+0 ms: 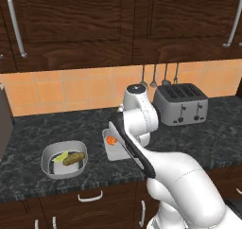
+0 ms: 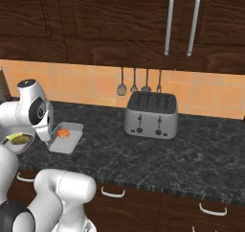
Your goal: Take the meat container that has the shrimp and place it on the second highest rack of the freezer. Then take the vegetable container that has the lemon wedge and potato and place it on the highest rack of the freezer.
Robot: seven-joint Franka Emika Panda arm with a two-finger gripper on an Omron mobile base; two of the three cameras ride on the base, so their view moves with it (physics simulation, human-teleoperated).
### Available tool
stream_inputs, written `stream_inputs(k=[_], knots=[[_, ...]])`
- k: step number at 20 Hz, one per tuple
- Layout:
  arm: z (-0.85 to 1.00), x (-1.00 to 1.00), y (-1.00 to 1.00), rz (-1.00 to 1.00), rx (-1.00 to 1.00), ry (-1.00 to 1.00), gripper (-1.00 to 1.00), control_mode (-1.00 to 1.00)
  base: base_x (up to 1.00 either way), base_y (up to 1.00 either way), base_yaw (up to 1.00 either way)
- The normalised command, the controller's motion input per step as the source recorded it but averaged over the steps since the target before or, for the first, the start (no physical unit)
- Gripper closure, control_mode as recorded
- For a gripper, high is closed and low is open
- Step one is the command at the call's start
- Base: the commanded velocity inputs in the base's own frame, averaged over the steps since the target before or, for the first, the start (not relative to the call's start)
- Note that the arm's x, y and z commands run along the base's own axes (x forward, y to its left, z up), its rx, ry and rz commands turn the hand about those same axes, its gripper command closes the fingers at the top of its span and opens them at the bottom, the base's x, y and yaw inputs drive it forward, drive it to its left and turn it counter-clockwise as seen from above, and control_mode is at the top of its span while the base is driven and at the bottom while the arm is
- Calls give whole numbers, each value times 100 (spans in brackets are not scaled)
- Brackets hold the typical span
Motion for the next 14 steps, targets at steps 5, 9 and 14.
stream_inputs(k=[5, 9, 14], knots=[[-33, 20, 24, -15, 0, -2, -100, -100, 0, 0, 0], [-32, 21, 23, -19, 2, 0, -100, -100, 0, 0, 0], [-45, 6, 8, -20, 3, -1, -100, -100, 0, 0, 0]])
